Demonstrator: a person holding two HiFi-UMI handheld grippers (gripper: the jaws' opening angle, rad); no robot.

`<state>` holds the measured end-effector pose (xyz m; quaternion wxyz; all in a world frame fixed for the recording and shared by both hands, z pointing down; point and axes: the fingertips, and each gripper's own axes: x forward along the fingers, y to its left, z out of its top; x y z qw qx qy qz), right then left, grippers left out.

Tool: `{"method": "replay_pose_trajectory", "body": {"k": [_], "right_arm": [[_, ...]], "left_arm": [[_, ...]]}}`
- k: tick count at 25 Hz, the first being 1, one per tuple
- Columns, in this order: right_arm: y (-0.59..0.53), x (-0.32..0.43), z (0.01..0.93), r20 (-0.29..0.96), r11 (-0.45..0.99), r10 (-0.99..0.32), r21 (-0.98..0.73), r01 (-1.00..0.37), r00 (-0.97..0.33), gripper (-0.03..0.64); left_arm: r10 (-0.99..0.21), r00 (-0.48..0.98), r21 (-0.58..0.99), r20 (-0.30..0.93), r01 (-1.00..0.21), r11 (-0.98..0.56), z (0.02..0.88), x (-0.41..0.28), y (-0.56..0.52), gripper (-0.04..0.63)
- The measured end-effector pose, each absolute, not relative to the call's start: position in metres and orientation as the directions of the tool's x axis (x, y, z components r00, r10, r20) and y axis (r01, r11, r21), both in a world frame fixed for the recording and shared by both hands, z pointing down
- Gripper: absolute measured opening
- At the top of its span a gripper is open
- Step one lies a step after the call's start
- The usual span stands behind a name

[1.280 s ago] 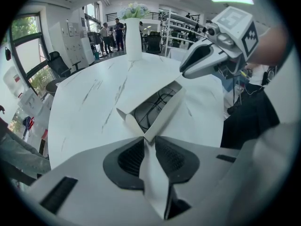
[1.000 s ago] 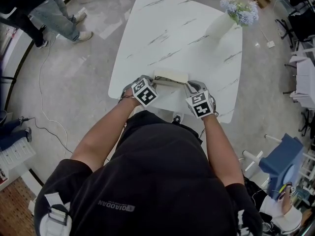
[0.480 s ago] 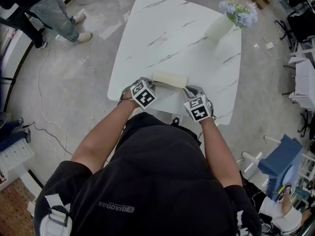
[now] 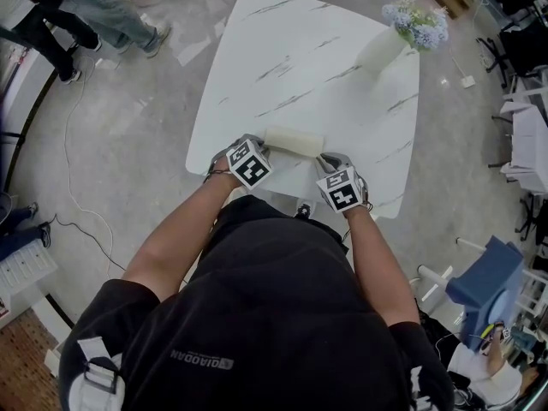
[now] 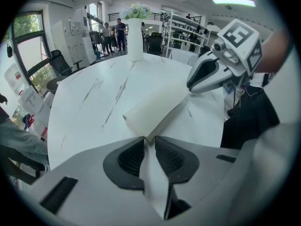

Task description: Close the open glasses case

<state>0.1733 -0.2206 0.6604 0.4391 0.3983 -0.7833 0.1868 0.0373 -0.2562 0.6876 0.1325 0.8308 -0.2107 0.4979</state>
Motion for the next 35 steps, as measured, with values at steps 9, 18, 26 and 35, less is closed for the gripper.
{"method": "replay_pose_trajectory", "body": {"k": [9,18,26,35], "right_arm": [[-0.218,0.174,0.660,0.851,0.629,-0.435,0.055,-0.775,-0.293,0.051],[-0.213,0.180,0.634,0.816,0.576,-0.488,0.034,-0.817,-0.310,0.051],[-0.217,0.182,0.573,0.671,0.446,-0.641,-0.069,-0.892,-0.373,0.020],[-0.222,0.184,0.506,0.510,0.386,-0.759,-0.146,-0.911,-0.404,0.002]], "left_arm": [[-0.221,0.412,0.004,0.884,-0.478,-0.878,0.688,0.036,-0.255,0.075],[-0.266,0.436,-0.025,0.860,-0.484,-0.875,0.663,0.024,-0.248,0.048],[-0.368,0.566,-0.023,0.738,-0.524,-0.851,0.594,0.036,-0.256,0.005],[-0.423,0.653,0.028,0.628,-0.562,-0.826,0.531,0.039,-0.268,0.004]]}}
